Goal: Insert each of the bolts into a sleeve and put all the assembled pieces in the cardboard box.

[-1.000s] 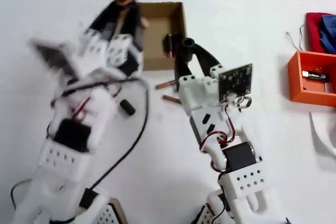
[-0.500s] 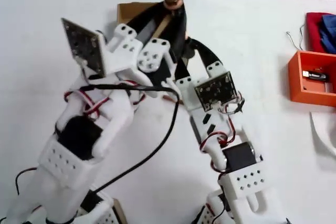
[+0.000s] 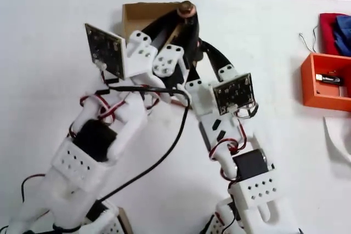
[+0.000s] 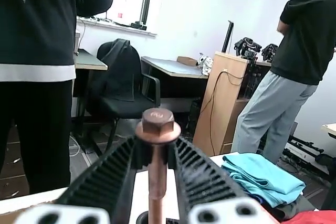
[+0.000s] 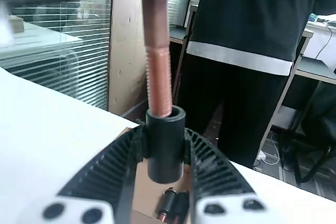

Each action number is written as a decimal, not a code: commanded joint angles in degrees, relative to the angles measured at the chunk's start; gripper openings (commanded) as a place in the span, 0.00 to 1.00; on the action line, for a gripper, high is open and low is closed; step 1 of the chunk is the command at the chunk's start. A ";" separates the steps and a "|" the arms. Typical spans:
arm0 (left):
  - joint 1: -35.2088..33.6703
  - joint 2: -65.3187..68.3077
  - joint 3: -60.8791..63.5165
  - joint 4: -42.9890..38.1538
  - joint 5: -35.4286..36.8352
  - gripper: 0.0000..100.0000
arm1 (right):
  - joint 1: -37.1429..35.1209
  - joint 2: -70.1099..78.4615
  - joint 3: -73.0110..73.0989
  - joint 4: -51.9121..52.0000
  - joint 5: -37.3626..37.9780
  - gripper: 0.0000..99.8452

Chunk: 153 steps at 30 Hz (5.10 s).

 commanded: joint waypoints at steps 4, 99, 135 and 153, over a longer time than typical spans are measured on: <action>0.53 -0.18 -0.66 -2.02 -0.44 0.03 | -0.48 -1.80 -0.53 -0.22 -0.79 0.02; 4.66 3.43 -0.57 5.45 -0.44 0.03 | 3.03 -7.60 -0.88 2.33 -5.98 0.02; -16.62 -9.58 -1.80 26.55 -0.26 0.25 | 3.03 -7.60 -1.23 4.97 -6.15 0.02; -58.37 -47.82 22.73 62.07 -27.69 0.06 | 3.03 -3.38 -19.25 27.91 -11.78 0.02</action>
